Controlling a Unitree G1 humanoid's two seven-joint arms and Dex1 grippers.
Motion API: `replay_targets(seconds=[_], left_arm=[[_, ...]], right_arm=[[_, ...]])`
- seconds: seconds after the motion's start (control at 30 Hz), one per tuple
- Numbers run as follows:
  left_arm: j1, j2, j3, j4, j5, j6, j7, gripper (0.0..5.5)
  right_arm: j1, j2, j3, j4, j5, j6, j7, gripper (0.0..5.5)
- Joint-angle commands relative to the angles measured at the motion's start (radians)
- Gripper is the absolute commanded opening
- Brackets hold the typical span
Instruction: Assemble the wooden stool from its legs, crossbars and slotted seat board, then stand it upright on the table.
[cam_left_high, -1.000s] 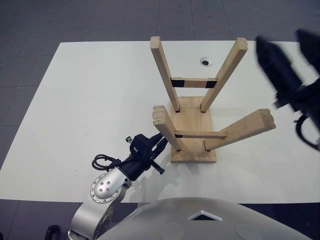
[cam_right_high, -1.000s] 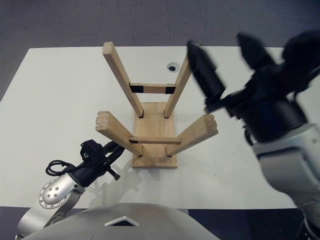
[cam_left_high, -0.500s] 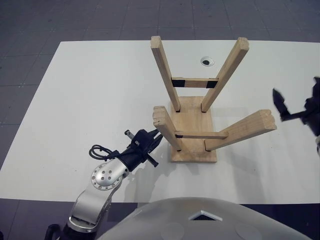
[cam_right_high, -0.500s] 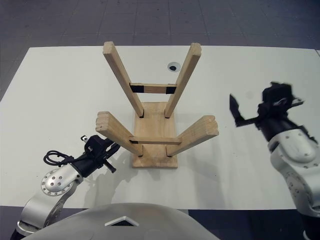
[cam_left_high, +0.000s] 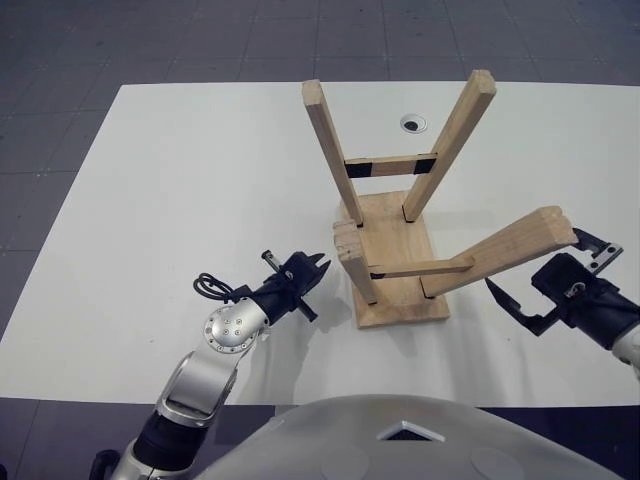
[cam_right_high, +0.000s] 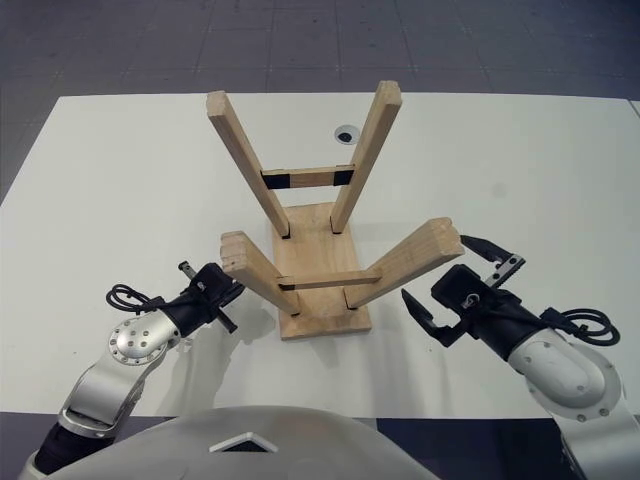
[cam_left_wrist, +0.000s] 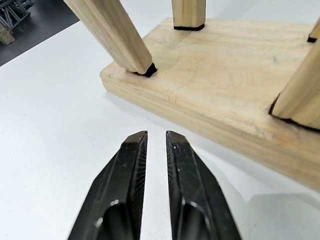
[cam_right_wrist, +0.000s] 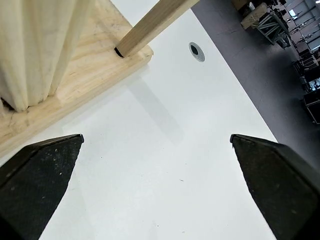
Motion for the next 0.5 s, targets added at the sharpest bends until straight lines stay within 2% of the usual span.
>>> replay_targets(seconds=[0.03,0.17,0.33,0.5], left_arm=[[0.005,-0.02,-0.054,-0.017,0.025,0.012,0.0,0.7],[-0.062,-0.004,-0.042,0.067,0.065,0.018,-0.008,0.7],[-0.229,0.005,0.041,0.225,0.093,0.033,-0.006,0.7],[-0.186,-0.029,-0.014,0.167,0.099,0.035,-0.017,0.7]], right_arm=[[0.096,-0.049,0.049,-0.016,-0.123,-0.028,0.105,5.48],[0.118,-0.034,0.148,-0.007,-0.223,-0.051,0.156,5.48],[0.056,0.041,0.288,-0.019,-0.293,-0.042,0.164,5.48],[-0.019,0.167,0.406,0.043,-0.35,-0.008,0.115,5.48]])
